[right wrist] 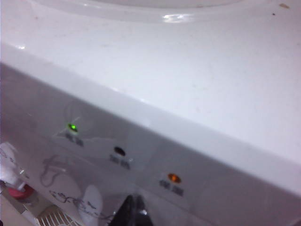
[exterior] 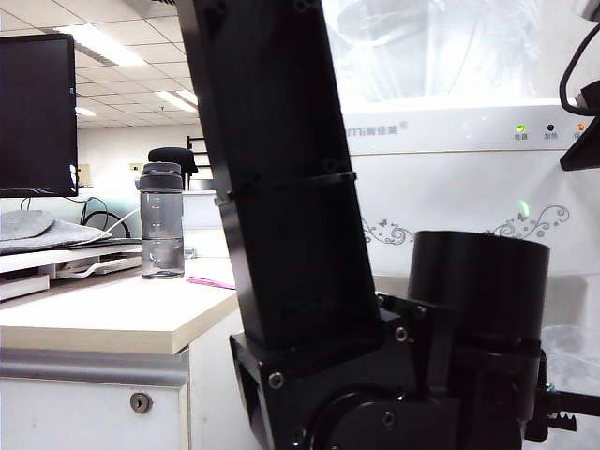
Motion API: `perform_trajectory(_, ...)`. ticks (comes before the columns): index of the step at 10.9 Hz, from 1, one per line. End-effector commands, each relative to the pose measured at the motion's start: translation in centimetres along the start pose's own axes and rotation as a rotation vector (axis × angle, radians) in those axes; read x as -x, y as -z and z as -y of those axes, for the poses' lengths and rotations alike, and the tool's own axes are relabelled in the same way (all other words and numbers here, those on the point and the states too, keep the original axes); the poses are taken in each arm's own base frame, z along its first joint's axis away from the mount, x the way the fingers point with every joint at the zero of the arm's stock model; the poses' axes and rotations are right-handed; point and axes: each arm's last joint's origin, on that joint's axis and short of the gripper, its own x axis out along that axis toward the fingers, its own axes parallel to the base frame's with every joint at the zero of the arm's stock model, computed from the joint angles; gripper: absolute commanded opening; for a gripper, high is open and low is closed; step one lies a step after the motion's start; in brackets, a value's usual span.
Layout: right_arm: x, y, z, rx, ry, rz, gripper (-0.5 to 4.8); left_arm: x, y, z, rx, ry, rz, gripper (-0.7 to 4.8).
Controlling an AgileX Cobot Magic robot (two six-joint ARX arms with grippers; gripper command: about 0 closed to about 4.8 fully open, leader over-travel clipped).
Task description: Pick up the plastic mug from the left desk, go to the cold water outlet of the water dispenser, press the vertical switch to get some water, then put the mug back on the desk.
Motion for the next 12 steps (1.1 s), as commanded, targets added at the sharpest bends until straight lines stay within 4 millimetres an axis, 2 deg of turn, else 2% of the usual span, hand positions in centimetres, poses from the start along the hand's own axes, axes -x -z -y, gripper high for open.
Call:
perform_trajectory(1,0.04,-0.82,0.56,0.003,0.106,0.052,-0.01,0.0,-1.54,0.33,0.055,0.009,0.075,-0.06)
perform_trajectory(12,0.04,-0.82,0.55,0.003,0.105,0.052,-0.01,0.29,-2.48,0.33,0.027,0.004,0.108,-0.06)
